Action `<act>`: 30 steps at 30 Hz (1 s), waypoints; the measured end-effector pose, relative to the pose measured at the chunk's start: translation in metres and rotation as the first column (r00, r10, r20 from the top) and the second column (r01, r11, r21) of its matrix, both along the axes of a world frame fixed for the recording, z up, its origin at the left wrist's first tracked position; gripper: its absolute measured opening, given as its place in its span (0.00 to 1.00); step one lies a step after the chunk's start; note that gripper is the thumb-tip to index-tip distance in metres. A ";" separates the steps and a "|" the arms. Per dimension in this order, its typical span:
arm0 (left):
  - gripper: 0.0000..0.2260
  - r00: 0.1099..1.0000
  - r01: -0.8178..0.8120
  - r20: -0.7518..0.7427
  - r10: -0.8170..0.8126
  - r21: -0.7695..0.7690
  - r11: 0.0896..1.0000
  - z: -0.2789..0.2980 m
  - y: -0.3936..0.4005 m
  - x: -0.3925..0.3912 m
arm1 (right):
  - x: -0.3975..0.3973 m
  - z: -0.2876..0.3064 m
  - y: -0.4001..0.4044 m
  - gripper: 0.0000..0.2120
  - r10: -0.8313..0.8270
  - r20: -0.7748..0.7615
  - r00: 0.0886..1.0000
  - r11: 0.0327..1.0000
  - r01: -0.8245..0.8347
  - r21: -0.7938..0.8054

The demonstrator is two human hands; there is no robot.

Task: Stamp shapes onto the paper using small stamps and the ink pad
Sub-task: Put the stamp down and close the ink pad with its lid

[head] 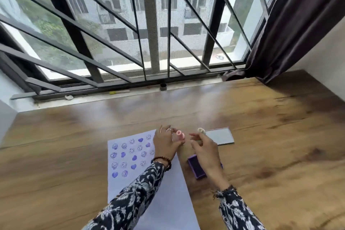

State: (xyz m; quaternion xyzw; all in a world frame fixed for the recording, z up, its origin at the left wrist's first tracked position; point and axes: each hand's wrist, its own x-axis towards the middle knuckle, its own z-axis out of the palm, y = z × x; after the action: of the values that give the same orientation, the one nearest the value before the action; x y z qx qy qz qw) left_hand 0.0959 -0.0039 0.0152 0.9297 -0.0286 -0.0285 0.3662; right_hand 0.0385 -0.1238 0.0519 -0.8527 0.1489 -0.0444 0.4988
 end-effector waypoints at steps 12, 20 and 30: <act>0.18 1.000 0.011 -0.017 -0.009 0.114 0.993 -0.022 -0.013 0.010 | 0.006 -0.031 -0.025 0.20 -0.055 -0.034 0.998 0.984 0.048 -0.174; 0.24 0.999 -0.044 -0.006 0.044 0.019 0.999 -0.017 -0.015 -0.016 | 0.001 -0.031 -0.055 0.13 -0.177 0.029 0.984 0.950 0.178 -0.258; 0.30 0.990 -0.033 0.136 0.038 -0.036 0.999 -0.020 -0.009 -0.090 | 0.000 -0.039 -0.085 0.10 -0.437 -0.002 0.900 0.875 0.424 -0.234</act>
State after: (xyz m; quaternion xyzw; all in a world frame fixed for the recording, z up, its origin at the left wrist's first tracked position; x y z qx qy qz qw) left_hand 0.0058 -0.0131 -0.0043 0.9235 -0.0375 0.0421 0.3795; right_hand 0.0389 -0.2090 0.0131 -0.8506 0.3422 -0.1476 0.3708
